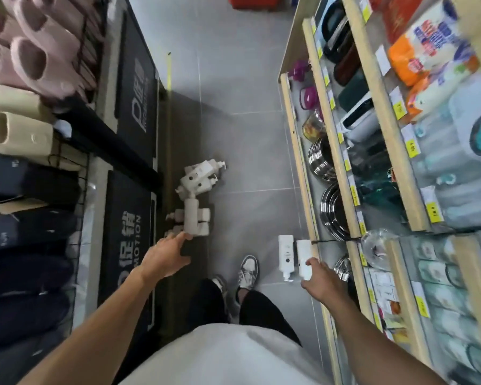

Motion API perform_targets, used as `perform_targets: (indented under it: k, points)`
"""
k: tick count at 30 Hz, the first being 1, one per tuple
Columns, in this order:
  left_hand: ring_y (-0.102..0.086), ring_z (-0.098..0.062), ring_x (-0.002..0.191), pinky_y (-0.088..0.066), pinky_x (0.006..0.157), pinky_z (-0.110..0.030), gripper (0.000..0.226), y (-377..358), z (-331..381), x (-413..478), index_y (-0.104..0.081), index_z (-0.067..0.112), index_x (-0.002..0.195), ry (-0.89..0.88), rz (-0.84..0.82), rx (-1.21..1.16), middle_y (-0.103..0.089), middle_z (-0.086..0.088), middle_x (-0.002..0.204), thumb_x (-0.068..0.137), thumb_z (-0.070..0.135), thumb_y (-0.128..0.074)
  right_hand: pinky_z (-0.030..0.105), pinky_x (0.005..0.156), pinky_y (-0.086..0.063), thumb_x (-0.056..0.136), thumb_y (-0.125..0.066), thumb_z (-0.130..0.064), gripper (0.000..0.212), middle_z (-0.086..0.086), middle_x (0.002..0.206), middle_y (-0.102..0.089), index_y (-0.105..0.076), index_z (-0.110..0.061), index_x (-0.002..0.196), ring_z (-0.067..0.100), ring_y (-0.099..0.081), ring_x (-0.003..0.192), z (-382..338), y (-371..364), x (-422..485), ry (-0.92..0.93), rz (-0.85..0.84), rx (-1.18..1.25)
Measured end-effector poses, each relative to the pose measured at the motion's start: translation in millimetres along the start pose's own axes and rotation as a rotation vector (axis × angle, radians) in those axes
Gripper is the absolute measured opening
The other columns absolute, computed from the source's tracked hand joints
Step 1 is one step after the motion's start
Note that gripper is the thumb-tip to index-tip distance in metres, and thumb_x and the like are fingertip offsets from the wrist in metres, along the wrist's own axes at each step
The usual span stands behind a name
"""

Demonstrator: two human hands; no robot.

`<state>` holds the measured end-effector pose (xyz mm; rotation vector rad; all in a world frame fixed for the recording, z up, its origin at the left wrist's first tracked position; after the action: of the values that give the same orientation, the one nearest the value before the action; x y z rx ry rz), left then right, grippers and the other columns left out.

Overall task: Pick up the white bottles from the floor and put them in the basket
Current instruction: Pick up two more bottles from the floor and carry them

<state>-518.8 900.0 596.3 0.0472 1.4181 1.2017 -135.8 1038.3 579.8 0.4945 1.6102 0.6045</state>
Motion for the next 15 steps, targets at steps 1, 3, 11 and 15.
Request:
perform_targets:
  k: [1, 3, 11, 15]
  points:
    - [-0.055, -0.024, 0.118, -0.051, 0.096, -0.045, 0.064, 0, 0, 3, -0.04, 0.036, 0.144, 0.012, 0.01, -0.028, -0.054, -0.002, 0.132, 0.087, 0.033, -0.069, 0.036, 0.087, -0.048, 0.089, -0.065, -0.036, 0.052, 0.005, 0.135, -0.054, -0.046, -0.028, 0.136, 0.03, -0.058, 0.117, -2, -1, 6, -0.001, -0.017, -0.011]
    - [-0.055, -0.024, 0.115, -0.053, 0.094, -0.046, 0.062, -6, -2, 6, -0.04, 0.034, 0.144, 0.045, 0.023, -0.086, -0.053, -0.001, 0.127, 0.088, 0.033, -0.068, 0.035, 0.083, -0.046, 0.088, -0.066, -0.037, 0.054, 0.004, 0.134, -0.054, -0.045, -0.029, 0.137, 0.03, -0.058, 0.116, -7, -1, 14, -0.003, -0.047, -0.012]
    - [-0.055, -0.029, 0.116, -0.051, 0.097, -0.05, 0.061, -31, -35, 74, -0.042, 0.03, 0.143, 0.192, 0.017, -0.194, -0.051, -0.007, 0.127, 0.089, 0.033, -0.071, 0.036, 0.086, -0.045, 0.087, -0.069, -0.028, 0.051, 0.004, 0.133, -0.056, -0.051, -0.027, 0.134, 0.032, -0.055, 0.121, -16, -17, 70, -0.112, -0.078, 0.161]
    - [-0.059, -0.032, 0.116, -0.053, 0.095, -0.051, 0.063, -34, -54, 120, -0.043, 0.026, 0.144, 0.255, 0.037, -0.304, -0.052, -0.011, 0.132, 0.088, 0.031, -0.073, 0.038, 0.087, -0.048, 0.086, -0.072, -0.027, 0.053, 0.008, 0.131, -0.057, -0.05, -0.025, 0.135, 0.034, -0.057, 0.116, -12, -30, 103, -0.169, -0.071, 0.218]
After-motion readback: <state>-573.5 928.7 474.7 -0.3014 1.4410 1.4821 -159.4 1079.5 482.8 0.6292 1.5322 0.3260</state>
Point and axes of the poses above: each hand's wrist, its own x-axis towards the middle knuckle, its own y-axis out of the back of the hand, z = x × y, the point moved 7 cm from there along x, towards the middle knuckle
